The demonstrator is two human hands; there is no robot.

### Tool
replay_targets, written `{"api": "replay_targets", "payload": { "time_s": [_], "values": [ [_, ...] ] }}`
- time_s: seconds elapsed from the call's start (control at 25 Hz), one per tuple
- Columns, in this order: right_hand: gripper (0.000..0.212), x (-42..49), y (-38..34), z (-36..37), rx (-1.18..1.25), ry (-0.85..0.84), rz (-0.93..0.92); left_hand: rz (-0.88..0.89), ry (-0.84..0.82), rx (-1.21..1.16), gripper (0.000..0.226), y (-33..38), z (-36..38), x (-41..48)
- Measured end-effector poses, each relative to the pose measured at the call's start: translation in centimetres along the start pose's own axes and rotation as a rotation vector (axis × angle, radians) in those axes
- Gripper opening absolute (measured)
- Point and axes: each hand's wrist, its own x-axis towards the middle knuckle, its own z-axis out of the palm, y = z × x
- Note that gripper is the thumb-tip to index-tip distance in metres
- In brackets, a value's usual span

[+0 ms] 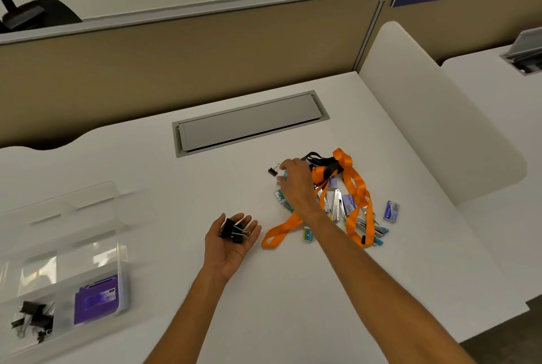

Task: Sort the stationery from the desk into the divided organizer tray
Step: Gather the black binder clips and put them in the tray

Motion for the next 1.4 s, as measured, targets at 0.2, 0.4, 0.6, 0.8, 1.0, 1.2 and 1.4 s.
{"api": "replay_targets", "payload": {
  "time_s": [0.2, 0.4, 0.6, 0.8, 1.0, 1.2, 1.4],
  "values": [
    [0.03, 4.4, -0.5, 1.4, -0.22, -0.063, -0.071, 0.042, 0.015, -0.042, 0.036, 1.2, -0.8, 0.6],
    [0.02, 5.1, -1.1, 3.5, -0.377, -0.104, -0.063, 0.064, 0.02, -0.048, 0.035, 2.0, -1.5, 0.9],
    [0.014, 5.1, -1.5, 4.1, -0.349, -0.133, -0.071, 0.067, 0.027, -0.052, 0.035, 2.0, -1.7, 1.2],
    [0.015, 4.5, -1.6, 4.1, -0.412, -0.127, -0.159, 0.067, 0.025, -0.063, 0.035, 1.8, -1.3, 1.5],
    [0.024, 2.6, -3.7, 2.6, -0.224, -0.123, -0.176, 0.07, 0.002, -0.074, 0.037, 1.7, -1.1, 2.1],
    [0.027, -5.2, -7.0, 1.8, 0.19, -0.36, -0.368, 0.115, -0.048, -0.054, 0.034, 1.3, -0.5, 2.0],
    [0.024, -9.1, -7.0, 3.4, 0.195, -0.372, -0.468, 0.098, -0.031, -0.069, 0.037, 1.2, -0.1, 0.8]
  ]
}}
